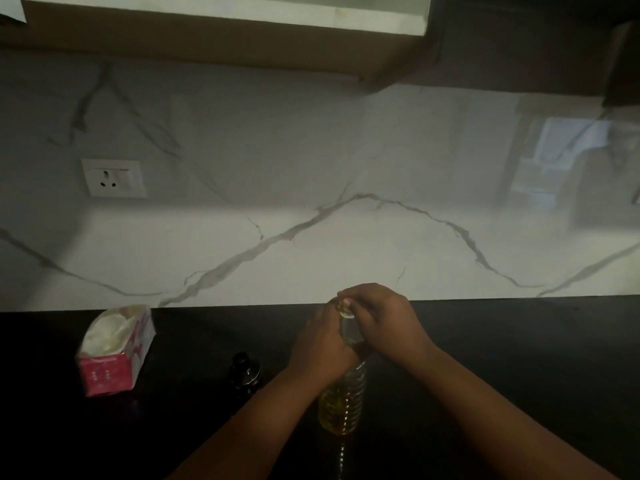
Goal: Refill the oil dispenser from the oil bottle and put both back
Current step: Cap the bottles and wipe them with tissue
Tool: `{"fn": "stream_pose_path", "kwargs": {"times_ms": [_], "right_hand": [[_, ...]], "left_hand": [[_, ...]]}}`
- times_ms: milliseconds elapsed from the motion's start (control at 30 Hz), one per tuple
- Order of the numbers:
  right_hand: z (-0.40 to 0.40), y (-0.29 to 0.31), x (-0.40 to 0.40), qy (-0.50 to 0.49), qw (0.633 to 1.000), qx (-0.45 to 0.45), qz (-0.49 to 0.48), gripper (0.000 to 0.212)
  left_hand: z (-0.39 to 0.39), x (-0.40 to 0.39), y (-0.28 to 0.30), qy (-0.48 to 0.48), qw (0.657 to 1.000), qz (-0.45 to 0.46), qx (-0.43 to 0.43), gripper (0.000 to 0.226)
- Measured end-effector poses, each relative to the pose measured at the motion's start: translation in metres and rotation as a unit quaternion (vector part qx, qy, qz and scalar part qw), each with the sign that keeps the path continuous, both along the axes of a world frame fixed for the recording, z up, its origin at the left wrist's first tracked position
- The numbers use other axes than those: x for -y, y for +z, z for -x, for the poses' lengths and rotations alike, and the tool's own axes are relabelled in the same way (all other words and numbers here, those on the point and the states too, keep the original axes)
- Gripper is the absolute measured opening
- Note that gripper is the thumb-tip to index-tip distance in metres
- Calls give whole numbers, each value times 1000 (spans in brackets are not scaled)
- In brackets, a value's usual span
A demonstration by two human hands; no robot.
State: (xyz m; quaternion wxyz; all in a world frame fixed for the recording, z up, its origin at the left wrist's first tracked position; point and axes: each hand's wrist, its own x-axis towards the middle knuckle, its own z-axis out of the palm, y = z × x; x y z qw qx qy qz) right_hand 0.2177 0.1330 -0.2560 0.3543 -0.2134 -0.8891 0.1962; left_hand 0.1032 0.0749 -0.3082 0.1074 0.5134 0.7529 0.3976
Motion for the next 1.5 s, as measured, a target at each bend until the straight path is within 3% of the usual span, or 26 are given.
{"fn": "stream_pose_path", "kwargs": {"times_ms": [100, 267, 567, 933, 1133, 1367, 1500], "right_hand": [[0, 1, 2, -18, 999, -24, 32, 19], [4, 8, 6, -56, 994, 5, 98, 32], [6, 14, 14, -118, 983, 32, 137, 29], [16, 21, 21, -174, 976, 81, 106, 17], [8, 10, 27, -145, 981, 37, 122, 35], [-2, 10, 29, -119, 981, -3, 155, 68], [-9, 19, 31, -115, 991, 1, 70, 70]], "left_hand": [[4, -1, -2, -23, 1000, -14, 9, 63], [10, -6, -3, -66, 998, -8, 16, 71], [17, -7, -2, -97, 995, 18, 18, 77], [17, 4, 16, -126, 990, 57, -22, 86], [19, 8, 21, -123, 990, 38, -48, 82], [22, 25, 25, -79, 995, 51, -35, 96], [25, 48, 32, -23, 999, 29, -31, 100]]}}
